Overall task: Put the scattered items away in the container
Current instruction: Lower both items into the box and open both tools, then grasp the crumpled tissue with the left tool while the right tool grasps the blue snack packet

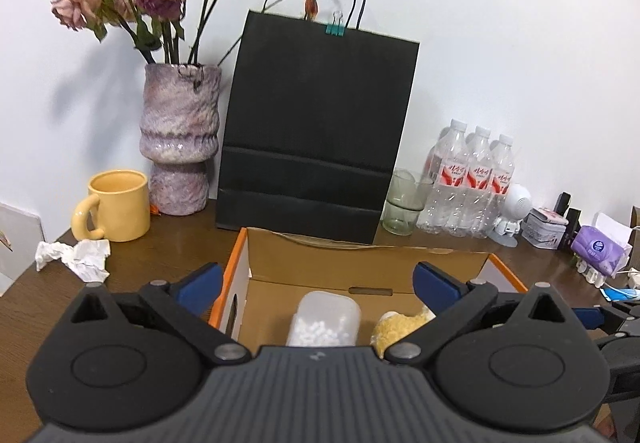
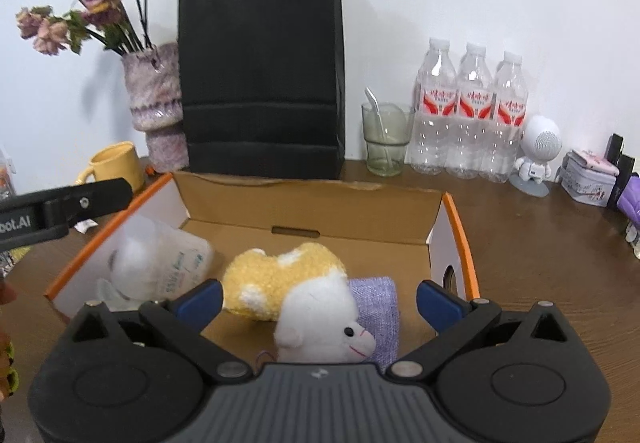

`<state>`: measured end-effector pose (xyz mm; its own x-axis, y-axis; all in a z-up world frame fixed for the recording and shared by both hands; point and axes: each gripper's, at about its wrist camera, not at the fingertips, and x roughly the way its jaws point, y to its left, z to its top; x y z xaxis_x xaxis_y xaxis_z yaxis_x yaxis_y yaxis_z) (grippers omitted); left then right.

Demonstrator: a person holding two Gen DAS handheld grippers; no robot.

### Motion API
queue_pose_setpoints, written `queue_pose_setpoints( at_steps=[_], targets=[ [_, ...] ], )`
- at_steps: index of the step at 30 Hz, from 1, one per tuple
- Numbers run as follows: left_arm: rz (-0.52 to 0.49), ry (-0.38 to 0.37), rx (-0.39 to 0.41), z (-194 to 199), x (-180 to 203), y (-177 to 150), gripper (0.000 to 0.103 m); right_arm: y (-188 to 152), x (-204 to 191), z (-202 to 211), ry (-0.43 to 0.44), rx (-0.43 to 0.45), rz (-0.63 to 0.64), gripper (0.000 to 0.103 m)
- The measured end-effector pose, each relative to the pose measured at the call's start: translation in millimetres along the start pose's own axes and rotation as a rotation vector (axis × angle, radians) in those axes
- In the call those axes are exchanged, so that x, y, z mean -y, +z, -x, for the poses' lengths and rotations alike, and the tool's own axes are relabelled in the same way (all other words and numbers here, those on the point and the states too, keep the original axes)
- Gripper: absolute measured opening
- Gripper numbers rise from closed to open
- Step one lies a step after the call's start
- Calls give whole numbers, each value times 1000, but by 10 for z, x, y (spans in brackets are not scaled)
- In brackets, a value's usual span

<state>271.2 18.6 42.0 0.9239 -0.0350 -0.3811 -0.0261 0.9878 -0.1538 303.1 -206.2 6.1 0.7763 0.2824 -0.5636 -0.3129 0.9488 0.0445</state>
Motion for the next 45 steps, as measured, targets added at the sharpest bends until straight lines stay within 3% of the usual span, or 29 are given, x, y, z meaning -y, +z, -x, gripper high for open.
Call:
queue_pose_setpoints(
  at_steps=[10,18,22,26,32,36,38,41,43,45],
  targets=[
    [-17,-20,69,888,-103,-204,103,-327,-47,751,35,75,38,103],
    [-66,-30,-35,1346,-154,-781,103,-979,34,1108,1,24,42,103],
    [-81,-47,-114,1384,-112,-1045,103,-1255,125,1065,-18,-32,-20,103],
    [-122,-36,-180,1310,-18,-1235,103,-1412,139,992,-43,-60,-19,95],
    [-170,29,-236,1123,104,-1402,103,-1279,219,802,-85,-61,-58,85],
    [-179,87,-265,1001,134,-1431,103,-1165,292,566,-84,-103,-102,84],
    [-179,102,-267,967,134,-1438,97,-1151,319,480,-78,-120,-116,78],
    [-168,99,-278,951,124,-1441,76,-1178,336,408,-73,-138,-127,60],
    [-157,84,-287,958,112,-1451,55,-1198,357,437,-56,-129,-144,45],
    [-150,78,-280,991,100,-1458,44,-1219,374,496,-54,-109,-150,32]
  ],
)
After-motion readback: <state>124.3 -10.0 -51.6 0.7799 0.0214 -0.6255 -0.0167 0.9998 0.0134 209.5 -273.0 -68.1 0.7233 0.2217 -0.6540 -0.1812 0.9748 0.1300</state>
